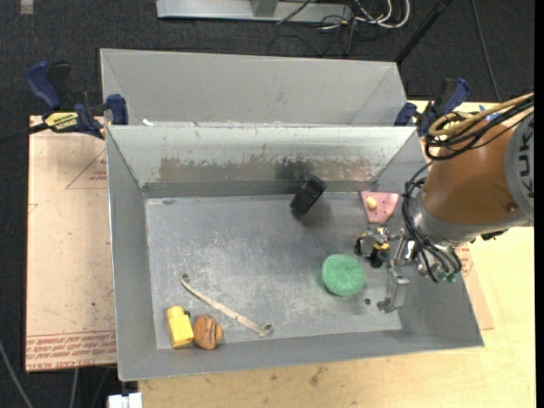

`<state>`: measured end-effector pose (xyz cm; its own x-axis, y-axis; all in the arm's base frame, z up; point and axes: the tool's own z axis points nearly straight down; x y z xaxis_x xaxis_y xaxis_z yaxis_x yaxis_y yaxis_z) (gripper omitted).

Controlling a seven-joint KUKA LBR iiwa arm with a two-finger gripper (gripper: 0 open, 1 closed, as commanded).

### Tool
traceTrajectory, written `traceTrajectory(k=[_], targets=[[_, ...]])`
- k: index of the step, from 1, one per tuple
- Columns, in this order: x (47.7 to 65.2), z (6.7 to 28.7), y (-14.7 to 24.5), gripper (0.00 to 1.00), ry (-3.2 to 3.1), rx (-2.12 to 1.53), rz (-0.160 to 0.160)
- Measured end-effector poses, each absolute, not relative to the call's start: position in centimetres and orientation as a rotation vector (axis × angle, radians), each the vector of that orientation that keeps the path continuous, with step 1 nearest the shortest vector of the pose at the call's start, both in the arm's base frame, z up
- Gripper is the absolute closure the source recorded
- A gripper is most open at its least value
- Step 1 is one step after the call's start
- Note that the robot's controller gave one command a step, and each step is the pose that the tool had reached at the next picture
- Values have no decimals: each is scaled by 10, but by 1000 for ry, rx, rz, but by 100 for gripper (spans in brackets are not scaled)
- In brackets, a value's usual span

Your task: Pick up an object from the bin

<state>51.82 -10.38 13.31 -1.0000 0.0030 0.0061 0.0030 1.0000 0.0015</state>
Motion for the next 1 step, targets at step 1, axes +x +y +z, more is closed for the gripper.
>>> traceTrajectory(k=[1], targets=[[520,137,-103,0,-3142,0,-1]])
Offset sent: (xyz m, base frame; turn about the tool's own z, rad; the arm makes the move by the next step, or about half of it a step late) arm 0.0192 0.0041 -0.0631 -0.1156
